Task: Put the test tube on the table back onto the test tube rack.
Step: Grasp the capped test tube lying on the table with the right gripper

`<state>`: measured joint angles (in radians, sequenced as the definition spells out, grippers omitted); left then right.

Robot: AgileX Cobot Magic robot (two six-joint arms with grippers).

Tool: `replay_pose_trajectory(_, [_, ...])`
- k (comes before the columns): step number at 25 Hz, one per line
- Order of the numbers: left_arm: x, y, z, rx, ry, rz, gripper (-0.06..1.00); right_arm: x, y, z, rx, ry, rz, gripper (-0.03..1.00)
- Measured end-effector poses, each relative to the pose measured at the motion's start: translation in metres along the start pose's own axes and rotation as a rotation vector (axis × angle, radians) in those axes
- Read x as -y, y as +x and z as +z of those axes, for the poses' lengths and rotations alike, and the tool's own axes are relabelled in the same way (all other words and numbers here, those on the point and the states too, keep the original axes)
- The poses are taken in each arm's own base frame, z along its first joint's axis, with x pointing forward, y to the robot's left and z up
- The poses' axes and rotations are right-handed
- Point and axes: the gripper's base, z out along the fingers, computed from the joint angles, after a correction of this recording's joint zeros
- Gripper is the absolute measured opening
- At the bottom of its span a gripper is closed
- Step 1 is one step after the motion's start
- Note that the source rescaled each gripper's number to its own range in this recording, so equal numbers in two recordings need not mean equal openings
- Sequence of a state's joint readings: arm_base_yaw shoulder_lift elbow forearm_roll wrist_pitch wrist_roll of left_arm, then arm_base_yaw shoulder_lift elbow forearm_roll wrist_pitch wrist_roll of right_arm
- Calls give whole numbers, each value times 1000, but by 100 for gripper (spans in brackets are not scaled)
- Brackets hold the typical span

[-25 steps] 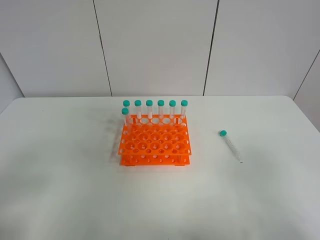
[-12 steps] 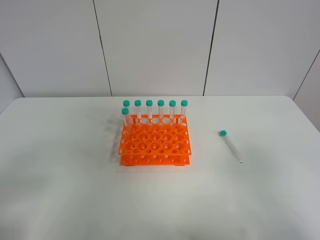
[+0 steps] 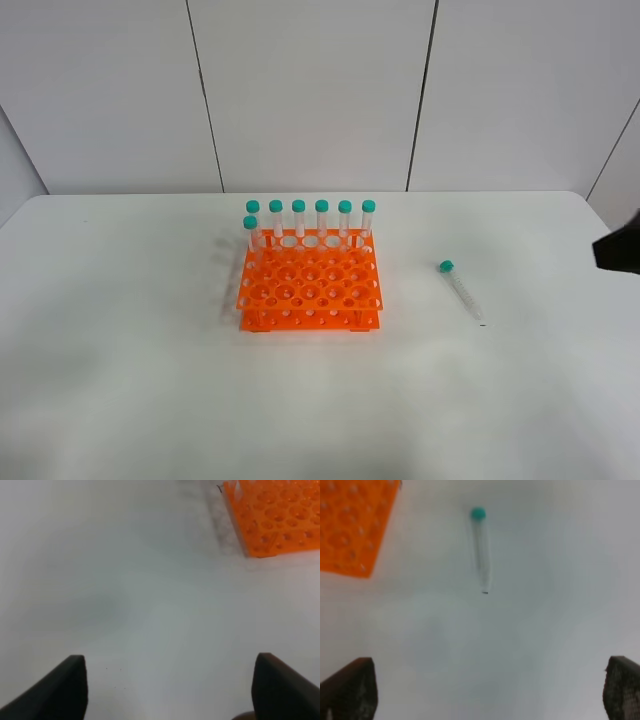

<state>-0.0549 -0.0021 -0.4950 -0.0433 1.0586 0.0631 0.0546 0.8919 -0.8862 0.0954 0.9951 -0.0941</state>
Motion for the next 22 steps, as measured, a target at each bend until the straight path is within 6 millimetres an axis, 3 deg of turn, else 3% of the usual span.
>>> replay_pose_trajectory(5, [0, 0, 0, 0, 0, 0, 100, 8, -44, 76, -228, -14, -22, 100])
replay_pose_trajectory(12, [0, 0, 0, 0, 0, 0, 100, 17, -83, 177, -384, -29, -17, 100])
replay_pose_trajectory(16, [0, 0, 0, 0, 0, 0, 100, 13, -93, 225, -389, -50, -9, 100])
replay_pose_trajectory(22, [0, 0, 0, 0, 0, 0, 100, 12, -84, 266, -451, -51, -15, 100])
